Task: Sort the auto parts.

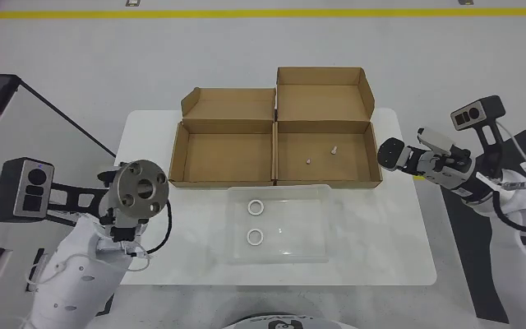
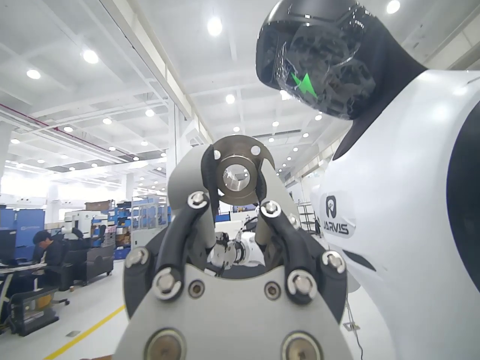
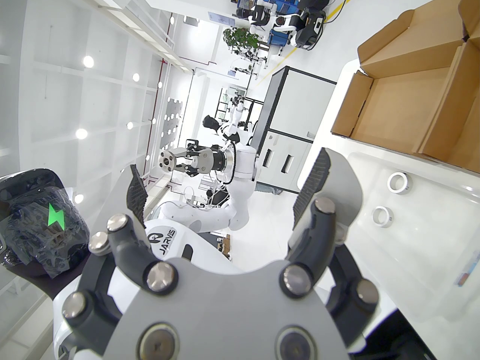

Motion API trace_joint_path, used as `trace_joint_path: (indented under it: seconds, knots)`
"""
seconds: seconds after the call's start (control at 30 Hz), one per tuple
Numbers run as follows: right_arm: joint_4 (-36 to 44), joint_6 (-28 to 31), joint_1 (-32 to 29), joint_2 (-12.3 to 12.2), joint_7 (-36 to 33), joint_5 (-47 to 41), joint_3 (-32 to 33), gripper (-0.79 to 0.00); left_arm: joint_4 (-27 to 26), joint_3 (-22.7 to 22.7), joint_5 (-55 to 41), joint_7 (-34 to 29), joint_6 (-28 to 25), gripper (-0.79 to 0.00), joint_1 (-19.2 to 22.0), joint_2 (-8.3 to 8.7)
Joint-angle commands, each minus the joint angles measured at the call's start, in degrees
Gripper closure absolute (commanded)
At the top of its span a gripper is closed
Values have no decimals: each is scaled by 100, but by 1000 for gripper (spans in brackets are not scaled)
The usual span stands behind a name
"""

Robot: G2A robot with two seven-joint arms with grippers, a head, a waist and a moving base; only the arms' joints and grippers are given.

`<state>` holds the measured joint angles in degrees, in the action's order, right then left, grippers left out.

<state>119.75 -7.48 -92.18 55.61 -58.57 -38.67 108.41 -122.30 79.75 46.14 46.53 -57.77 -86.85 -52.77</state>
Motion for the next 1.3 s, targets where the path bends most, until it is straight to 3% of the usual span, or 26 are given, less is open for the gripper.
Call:
trace_joint_path:
  seconds: [0.0, 0.33, 0.97, 1.27]
  knots:
    - [0, 0, 0, 0, 0, 0, 0, -785, -23, -15, -110, -3, -1, 0, 30, -41]
    - [0, 0, 0, 0, 0, 0, 0, -785, -110, -87, -566, -25, -23, 0, 20, -263]
    - [0, 0, 0, 0, 0, 0, 0, -785, 180, 219, 821, -332, 2, 0, -17, -445]
    - [0, 0, 0, 0, 0, 0, 0, -785, 230, 126, 624, -130, -23, 0, -75, -517]
